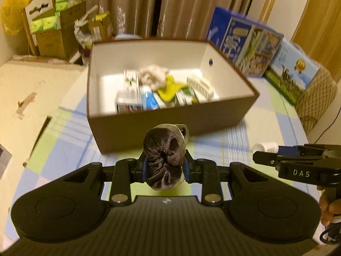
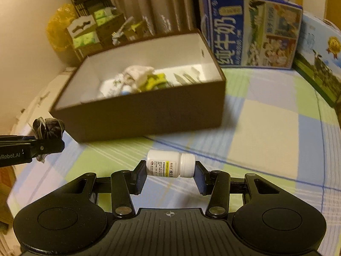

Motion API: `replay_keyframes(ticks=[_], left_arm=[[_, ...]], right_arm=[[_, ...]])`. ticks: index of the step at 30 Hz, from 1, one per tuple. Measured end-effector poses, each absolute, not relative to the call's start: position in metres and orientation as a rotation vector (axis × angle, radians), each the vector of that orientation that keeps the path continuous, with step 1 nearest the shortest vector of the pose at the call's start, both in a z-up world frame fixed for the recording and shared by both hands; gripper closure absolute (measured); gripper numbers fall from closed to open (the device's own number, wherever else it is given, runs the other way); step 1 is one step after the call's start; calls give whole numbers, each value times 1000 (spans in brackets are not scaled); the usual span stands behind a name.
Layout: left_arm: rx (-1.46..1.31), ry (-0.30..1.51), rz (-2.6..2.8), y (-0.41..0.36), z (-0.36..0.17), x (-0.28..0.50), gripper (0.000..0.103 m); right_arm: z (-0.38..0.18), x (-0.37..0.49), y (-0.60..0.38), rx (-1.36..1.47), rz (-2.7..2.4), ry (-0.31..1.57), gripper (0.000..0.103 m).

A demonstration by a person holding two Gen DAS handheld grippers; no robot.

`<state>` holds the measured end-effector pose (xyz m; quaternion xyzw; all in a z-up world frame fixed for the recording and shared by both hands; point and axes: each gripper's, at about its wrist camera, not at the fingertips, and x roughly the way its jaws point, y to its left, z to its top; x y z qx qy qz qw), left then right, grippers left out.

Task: Organize objects
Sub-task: 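Carry scrunchie and pill bottle over the brown box with both grippers, then open both grippers to drop scrunchie and pill bottle into the box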

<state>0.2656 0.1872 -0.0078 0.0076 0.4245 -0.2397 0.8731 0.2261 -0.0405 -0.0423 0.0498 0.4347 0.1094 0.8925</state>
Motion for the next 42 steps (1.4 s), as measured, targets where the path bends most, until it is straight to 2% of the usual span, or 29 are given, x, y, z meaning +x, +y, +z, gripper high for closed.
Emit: replay_keyframes(ticks=[15,28,42], left_arm=[[53,795,-452,194,18,352,77],[135,836,-438,171,-7,423,76],[181,891,-503,142,-35,448,76]], right_arm=[[-5,314,-25,86,241,801,59],[-50,390,-24,31,151,913,59],[-81,425,-7,-100,98,945,59]])
